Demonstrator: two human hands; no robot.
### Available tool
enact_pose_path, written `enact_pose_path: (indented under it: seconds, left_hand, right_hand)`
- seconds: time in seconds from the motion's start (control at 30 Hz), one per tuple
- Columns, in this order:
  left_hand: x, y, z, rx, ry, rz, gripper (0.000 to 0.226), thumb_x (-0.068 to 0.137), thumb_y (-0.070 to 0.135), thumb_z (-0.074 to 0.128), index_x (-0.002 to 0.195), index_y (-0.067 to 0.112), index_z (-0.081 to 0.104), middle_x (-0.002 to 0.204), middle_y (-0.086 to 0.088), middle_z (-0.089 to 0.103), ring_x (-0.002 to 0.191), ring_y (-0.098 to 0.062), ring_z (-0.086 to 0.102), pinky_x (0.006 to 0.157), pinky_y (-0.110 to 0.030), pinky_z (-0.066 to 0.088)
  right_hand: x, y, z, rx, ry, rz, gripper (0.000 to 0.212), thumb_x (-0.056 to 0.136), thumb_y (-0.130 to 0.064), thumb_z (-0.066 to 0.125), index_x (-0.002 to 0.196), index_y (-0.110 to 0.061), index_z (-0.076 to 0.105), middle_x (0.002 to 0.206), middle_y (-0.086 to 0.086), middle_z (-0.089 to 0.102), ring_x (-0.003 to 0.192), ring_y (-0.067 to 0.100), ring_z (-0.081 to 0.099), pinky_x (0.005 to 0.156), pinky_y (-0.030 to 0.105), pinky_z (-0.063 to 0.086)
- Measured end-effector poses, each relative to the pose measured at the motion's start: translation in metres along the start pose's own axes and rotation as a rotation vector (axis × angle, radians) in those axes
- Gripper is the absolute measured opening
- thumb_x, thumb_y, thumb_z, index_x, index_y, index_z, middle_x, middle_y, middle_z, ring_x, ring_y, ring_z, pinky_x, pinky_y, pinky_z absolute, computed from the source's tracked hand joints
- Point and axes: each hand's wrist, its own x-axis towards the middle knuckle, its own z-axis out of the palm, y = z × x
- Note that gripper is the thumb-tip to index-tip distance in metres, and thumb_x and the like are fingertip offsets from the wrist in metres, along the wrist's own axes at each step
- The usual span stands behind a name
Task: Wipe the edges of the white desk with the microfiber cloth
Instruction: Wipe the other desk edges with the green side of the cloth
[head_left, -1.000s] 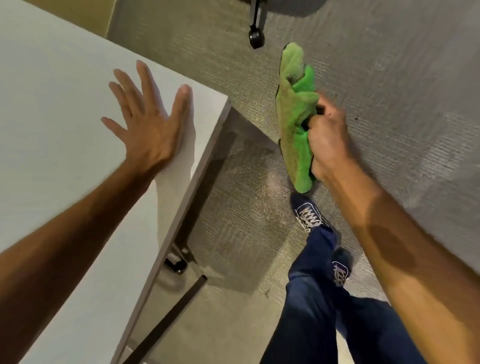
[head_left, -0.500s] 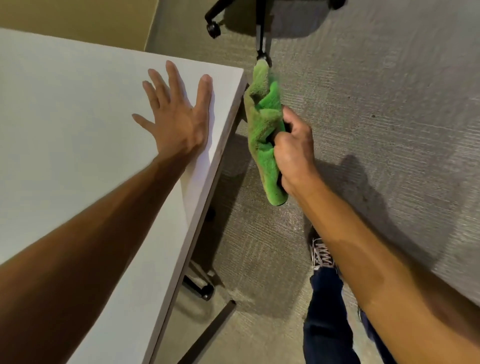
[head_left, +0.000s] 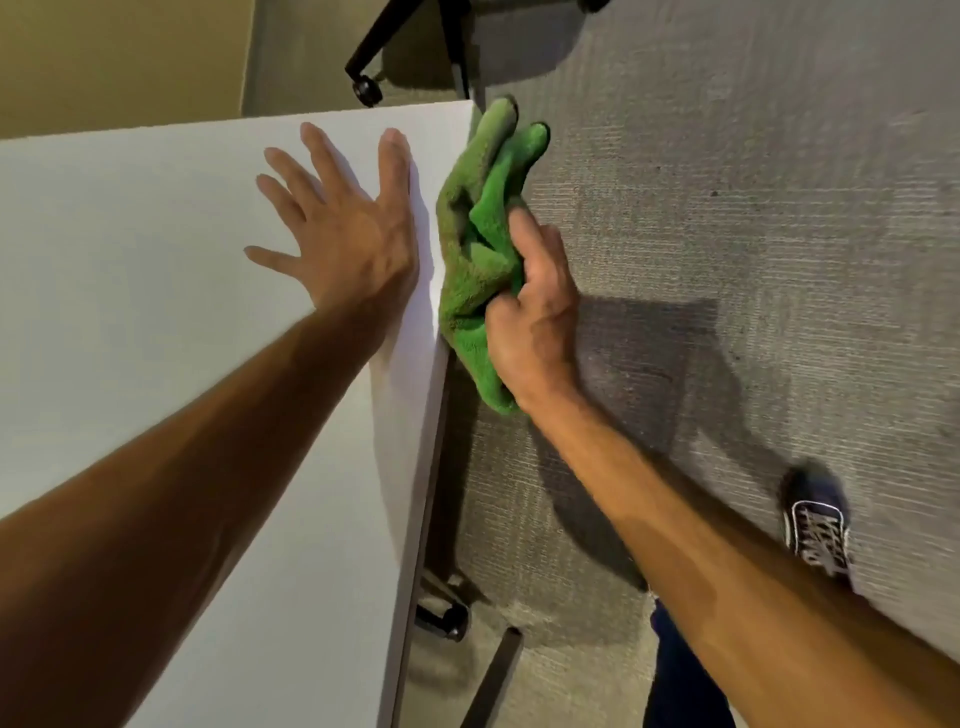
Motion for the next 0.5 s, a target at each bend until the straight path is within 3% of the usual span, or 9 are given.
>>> enact_pose_path:
  seconds: [0.1,0.17,0.23,0.27,0.3,0.33,0.43,0.5]
  left_hand:
    - [0.003,-0.001,0.000,0.000,-0.012,-0.012,0.089,0.088,0.081,0.013,0.162,0.031,0.007,0.170,-0.005,0.000,0.157,-0.029,-0.003,0.118,-0.069,-0.005]
    - [0.003,-0.004,-0.002,0.051,0.003,0.003,0.090,0.087,0.082,0.010,0.162,0.031,0.009,0.170,-0.005,0.003,0.157,-0.030,0.002,0.119,-0.069,0.000]
    - [0.002,-0.008,-0.005,0.084,0.016,0.046,0.089,0.088,0.082,0.010,0.161,0.031,0.012,0.170,-0.005,0.008,0.156,-0.032,0.009,0.117,-0.070,0.004]
    - [0.002,-0.009,-0.006,0.087,0.024,0.063,0.087,0.090,0.081,0.012,0.161,0.031,0.014,0.170,-0.005,0.010,0.155,-0.032,0.011,0.116,-0.071,0.006]
    - [0.001,-0.010,-0.007,0.088,0.038,0.068,0.085,0.091,0.080,0.013,0.160,0.031,0.016,0.169,-0.005,0.013,0.155,-0.032,0.014,0.116,-0.071,0.007]
    - [0.001,-0.010,-0.007,0.088,0.052,0.065,0.084,0.092,0.079,0.014,0.160,0.031,0.018,0.169,-0.005,0.015,0.154,-0.033,0.016,0.116,-0.072,0.009]
    - [-0.002,-0.008,-0.008,0.083,0.064,0.065,0.083,0.092,0.078,0.014,0.160,0.030,0.020,0.168,-0.006,0.017,0.153,-0.033,0.018,0.116,-0.072,0.012]
    - [-0.003,-0.008,-0.008,0.066,0.061,0.072,0.082,0.093,0.078,0.013,0.160,0.030,0.019,0.168,-0.006,0.016,0.154,-0.032,0.016,0.115,-0.071,0.010]
  right_hand:
    - [-0.061,0.009,0.003,-0.005,-0.028,-0.043,0.068,0.066,0.015,0.042,0.129,-0.002,0.061,0.113,0.003,0.046,0.104,0.010,0.048,0.095,0.006,0.040]
    - [-0.103,0.018,0.001,0.001,-0.100,-0.042,0.071,0.064,0.012,0.042,0.129,-0.014,0.056,0.118,-0.002,0.043,0.107,-0.008,0.045,0.098,0.002,0.038]
    - [-0.132,0.027,0.000,0.023,-0.159,-0.009,0.049,0.084,0.000,0.052,0.125,-0.026,0.054,0.118,-0.006,0.045,0.114,-0.011,0.046,0.100,0.013,0.045]
    - [-0.141,0.028,0.002,0.038,-0.174,0.025,0.030,0.097,-0.021,0.057,0.126,-0.029,0.055,0.117,-0.007,0.047,0.115,-0.004,0.049,0.099,0.020,0.048]
    - [-0.145,0.023,0.003,0.062,-0.169,0.071,0.031,0.100,-0.043,0.058,0.129,-0.031,0.059,0.117,-0.006,0.048,0.115,0.003,0.053,0.098,0.024,0.050]
    - [-0.146,0.020,0.005,0.091,-0.143,0.103,0.042,0.097,-0.053,0.059,0.131,-0.028,0.062,0.116,-0.004,0.050,0.113,0.008,0.055,0.098,0.028,0.052]
    - [-0.131,0.008,0.012,0.173,-0.022,0.165,0.043,0.092,-0.042,0.067,0.124,-0.014,0.069,0.113,0.001,0.055,0.108,0.015,0.061,0.093,0.041,0.056]
    - [-0.106,0.001,0.015,0.212,0.038,0.171,0.043,0.091,-0.039,0.069,0.122,-0.010,0.069,0.114,0.004,0.056,0.108,0.020,0.063,0.093,0.041,0.056]
